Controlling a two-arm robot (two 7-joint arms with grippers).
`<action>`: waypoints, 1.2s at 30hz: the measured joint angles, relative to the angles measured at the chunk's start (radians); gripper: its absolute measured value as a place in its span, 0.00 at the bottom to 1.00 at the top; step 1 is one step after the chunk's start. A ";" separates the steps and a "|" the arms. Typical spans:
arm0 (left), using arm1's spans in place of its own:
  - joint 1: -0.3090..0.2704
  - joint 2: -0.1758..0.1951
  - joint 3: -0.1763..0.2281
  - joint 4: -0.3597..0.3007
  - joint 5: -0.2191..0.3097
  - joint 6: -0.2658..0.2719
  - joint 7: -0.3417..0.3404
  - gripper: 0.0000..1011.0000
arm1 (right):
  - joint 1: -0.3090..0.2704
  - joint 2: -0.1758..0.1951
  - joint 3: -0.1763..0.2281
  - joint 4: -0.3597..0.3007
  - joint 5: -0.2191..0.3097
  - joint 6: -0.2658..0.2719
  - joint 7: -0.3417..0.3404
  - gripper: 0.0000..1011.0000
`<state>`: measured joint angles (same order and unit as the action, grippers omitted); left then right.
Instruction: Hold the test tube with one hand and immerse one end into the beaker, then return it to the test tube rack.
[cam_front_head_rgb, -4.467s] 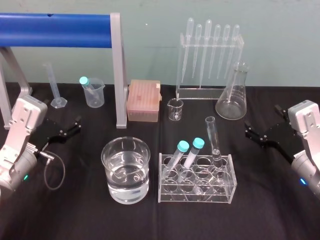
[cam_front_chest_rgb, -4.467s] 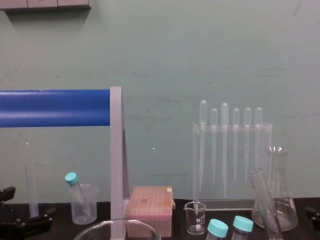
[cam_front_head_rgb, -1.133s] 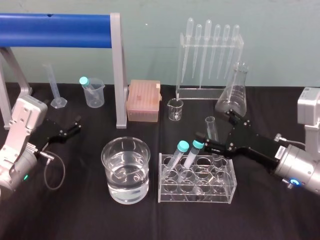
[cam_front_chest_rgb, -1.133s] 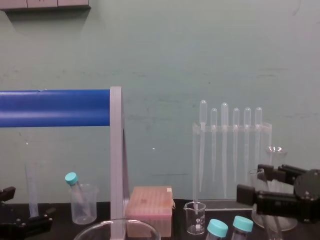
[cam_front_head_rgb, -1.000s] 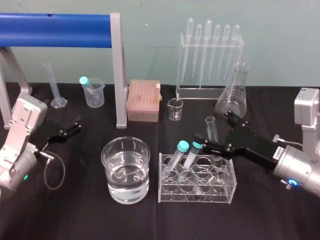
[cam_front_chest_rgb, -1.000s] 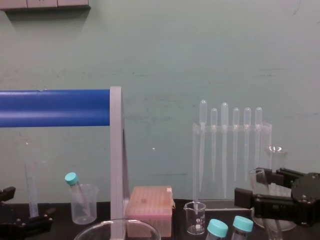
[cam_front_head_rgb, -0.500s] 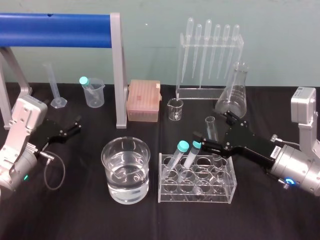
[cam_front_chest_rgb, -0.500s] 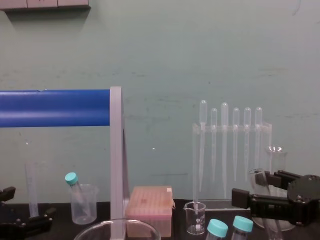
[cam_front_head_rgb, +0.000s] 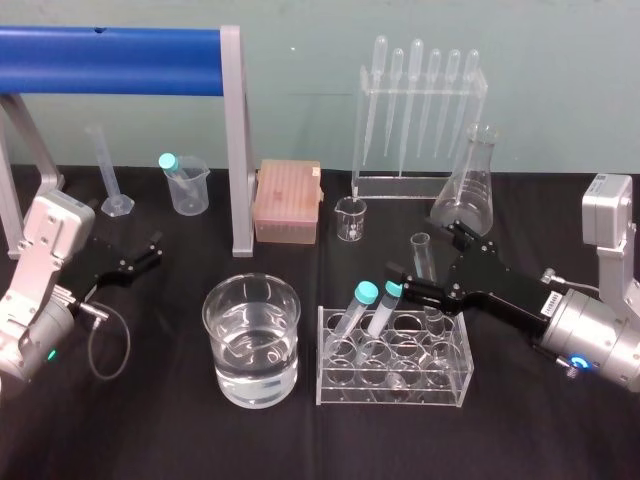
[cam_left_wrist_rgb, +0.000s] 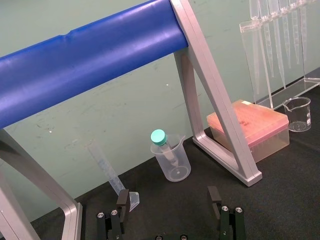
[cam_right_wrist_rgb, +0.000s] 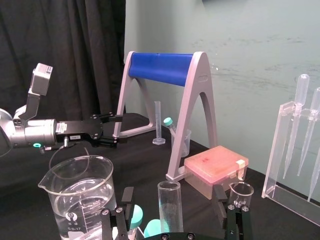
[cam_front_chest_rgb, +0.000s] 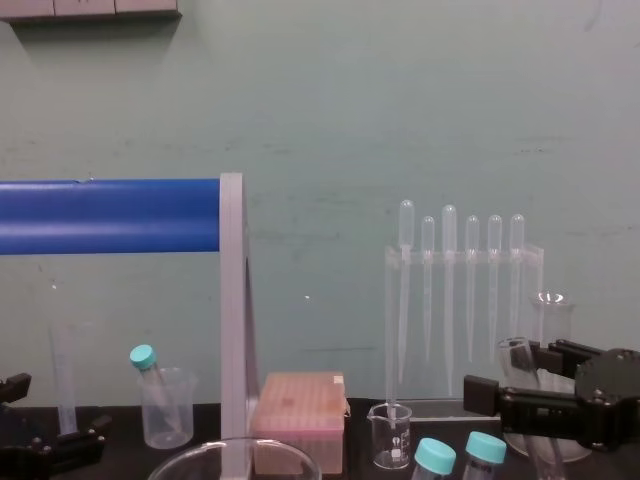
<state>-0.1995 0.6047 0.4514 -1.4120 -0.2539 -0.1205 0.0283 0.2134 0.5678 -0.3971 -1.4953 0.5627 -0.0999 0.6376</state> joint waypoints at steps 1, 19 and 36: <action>0.000 0.000 0.000 0.000 0.000 0.000 0.000 0.99 | 0.000 0.000 0.000 0.000 0.000 0.000 0.000 0.99; 0.000 0.000 0.000 0.000 0.000 0.000 0.000 0.99 | 0.000 0.001 0.000 -0.001 0.001 -0.001 0.001 0.64; 0.000 0.000 0.000 0.000 0.000 0.000 0.000 0.99 | 0.000 0.001 0.000 -0.001 0.001 -0.001 0.001 0.23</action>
<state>-0.1995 0.6047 0.4513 -1.4120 -0.2539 -0.1205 0.0283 0.2134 0.5686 -0.3970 -1.4961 0.5639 -0.1006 0.6382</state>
